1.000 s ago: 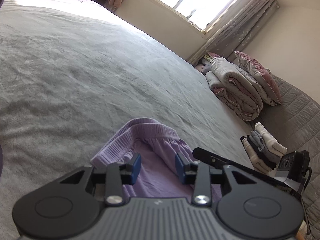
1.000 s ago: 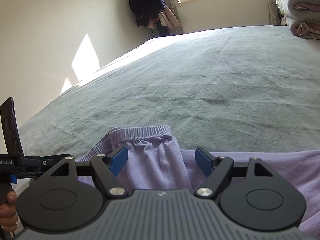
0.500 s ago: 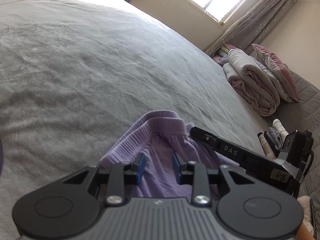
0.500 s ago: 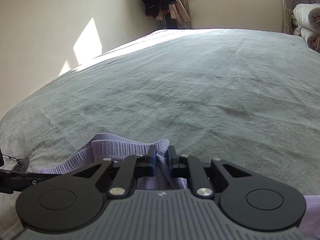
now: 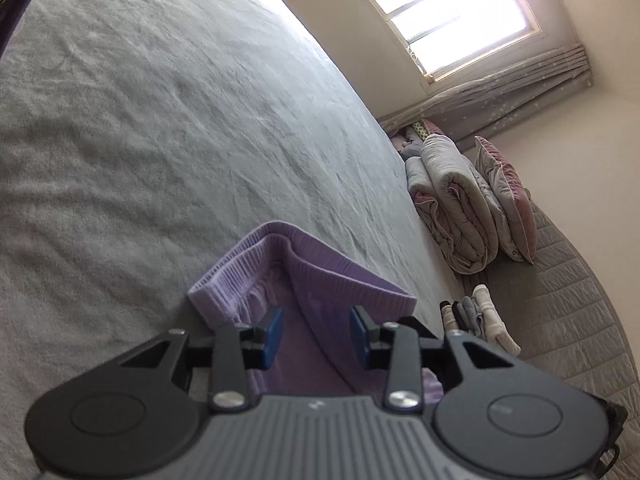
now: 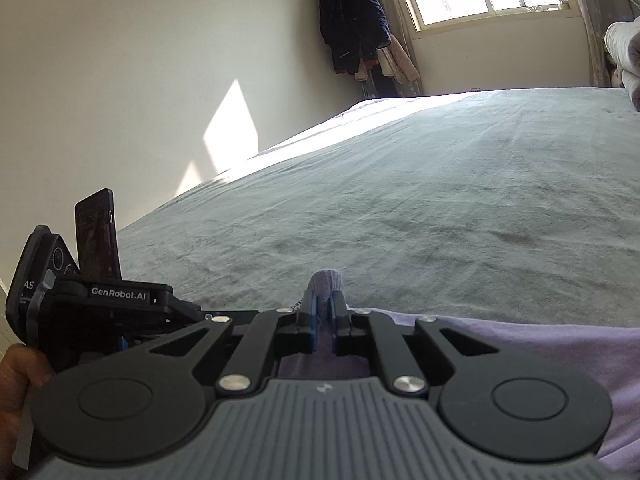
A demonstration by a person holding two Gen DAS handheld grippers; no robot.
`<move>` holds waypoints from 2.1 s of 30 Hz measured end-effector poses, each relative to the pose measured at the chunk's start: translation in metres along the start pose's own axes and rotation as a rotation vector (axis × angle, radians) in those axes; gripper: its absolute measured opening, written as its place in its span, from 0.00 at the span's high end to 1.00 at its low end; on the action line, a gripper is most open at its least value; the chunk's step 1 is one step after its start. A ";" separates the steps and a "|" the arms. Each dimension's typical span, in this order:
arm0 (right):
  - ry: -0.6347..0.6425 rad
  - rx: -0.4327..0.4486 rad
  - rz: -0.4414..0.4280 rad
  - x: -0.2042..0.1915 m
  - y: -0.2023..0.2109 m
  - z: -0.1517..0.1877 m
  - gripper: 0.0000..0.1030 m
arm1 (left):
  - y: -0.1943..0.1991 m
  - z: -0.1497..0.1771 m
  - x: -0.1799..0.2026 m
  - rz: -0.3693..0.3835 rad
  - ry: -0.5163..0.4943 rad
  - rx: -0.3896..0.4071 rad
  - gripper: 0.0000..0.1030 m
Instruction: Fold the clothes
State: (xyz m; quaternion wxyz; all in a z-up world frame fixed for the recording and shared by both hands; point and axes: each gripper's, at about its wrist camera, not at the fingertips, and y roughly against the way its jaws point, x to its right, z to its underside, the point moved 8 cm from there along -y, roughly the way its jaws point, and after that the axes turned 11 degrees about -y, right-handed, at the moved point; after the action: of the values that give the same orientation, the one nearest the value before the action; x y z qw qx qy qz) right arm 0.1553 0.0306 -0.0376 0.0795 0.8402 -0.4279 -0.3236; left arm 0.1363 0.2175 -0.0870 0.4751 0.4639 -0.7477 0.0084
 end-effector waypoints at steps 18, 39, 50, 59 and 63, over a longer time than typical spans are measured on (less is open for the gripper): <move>0.010 -0.125 0.018 -0.023 -0.028 0.075 0.86 | -0.019 0.031 0.002 -0.074 0.062 -0.089 0.58; -0.817 0.189 0.083 0.086 0.085 0.069 0.46 | -0.020 0.033 0.004 -0.181 0.000 -0.064 0.73; -0.980 0.215 0.080 0.108 0.090 0.061 0.58 | 0.006 0.000 0.007 -0.207 -0.048 0.111 0.94; -1.071 0.244 0.034 0.120 0.089 0.049 0.52 | 0.009 0.001 0.002 -0.229 -0.042 0.106 0.94; -1.121 0.305 0.005 0.134 0.093 0.041 0.54 | 0.009 0.004 -0.005 -0.246 -0.030 0.088 0.94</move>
State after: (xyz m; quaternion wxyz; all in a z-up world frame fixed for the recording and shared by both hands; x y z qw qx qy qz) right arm 0.1251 -0.1247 -0.0948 -0.2805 0.5415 -0.4485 -0.6534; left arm 0.1284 0.2244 -0.0890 0.4404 0.5726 -0.6911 -0.0242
